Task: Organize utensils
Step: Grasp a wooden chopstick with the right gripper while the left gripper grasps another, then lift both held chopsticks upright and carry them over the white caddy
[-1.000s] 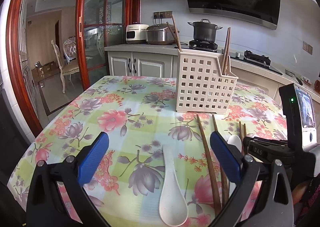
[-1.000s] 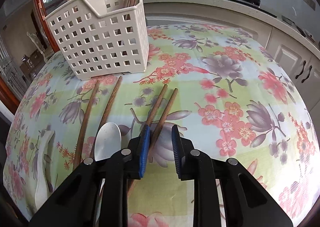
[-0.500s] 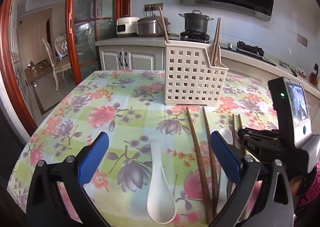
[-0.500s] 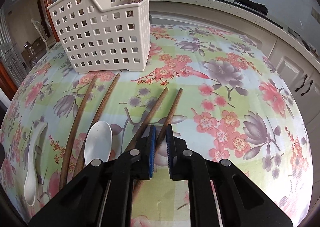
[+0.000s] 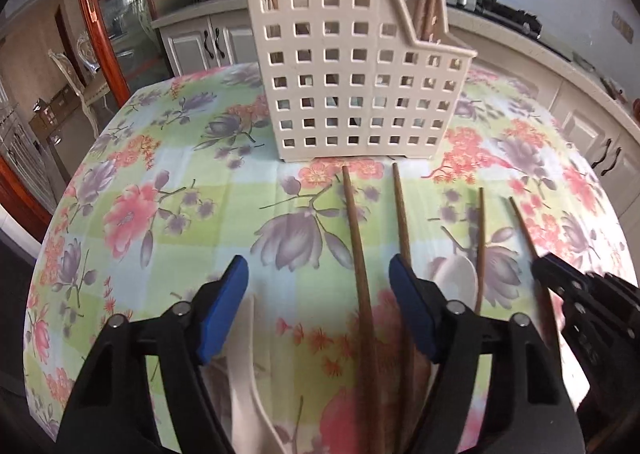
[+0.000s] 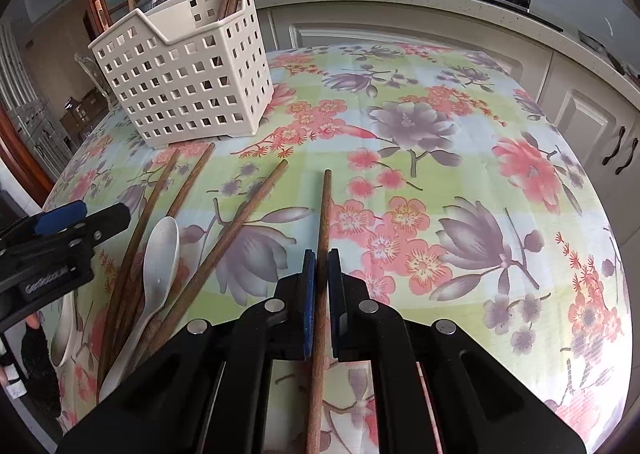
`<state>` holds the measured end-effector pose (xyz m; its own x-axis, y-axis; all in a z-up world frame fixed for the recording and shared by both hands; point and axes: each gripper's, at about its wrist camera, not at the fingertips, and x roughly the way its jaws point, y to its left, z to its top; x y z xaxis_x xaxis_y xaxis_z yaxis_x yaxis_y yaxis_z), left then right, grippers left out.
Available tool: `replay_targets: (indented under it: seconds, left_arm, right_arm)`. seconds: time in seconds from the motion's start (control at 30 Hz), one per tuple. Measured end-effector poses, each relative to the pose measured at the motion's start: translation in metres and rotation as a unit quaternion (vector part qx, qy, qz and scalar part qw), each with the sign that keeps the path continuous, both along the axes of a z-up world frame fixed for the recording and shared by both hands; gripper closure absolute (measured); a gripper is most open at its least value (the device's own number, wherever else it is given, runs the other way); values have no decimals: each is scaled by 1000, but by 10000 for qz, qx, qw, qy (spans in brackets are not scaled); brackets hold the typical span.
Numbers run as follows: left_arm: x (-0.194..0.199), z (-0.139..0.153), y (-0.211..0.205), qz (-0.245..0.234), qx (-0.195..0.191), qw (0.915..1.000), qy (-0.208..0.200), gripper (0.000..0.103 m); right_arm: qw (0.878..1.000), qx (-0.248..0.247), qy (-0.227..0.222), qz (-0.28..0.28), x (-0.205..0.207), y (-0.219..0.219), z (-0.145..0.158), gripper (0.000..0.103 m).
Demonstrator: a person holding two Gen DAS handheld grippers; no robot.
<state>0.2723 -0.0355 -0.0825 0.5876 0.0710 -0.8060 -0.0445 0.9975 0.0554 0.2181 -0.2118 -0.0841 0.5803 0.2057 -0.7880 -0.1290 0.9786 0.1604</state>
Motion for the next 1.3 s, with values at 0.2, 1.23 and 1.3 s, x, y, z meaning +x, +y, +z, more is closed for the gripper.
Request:
replay_targets:
  seconds: [0.2, 1.23, 1.3]
  left_arm:
    - [30, -12, -4, 24, -52, 9992, 390, 51]
    - [-28, 19, -1, -351, -583, 9944, -806, 97]
    - [-36, 26, 3, -341, -616, 9925, -999, 97]
  right_arm:
    - [9999, 59, 24, 81, 0, -2, 0, 97]
    - [9964, -80, -833, 106, -28, 14, 49, 97]
    - [9955, -45, -941, 129, -32, 15, 56, 97]
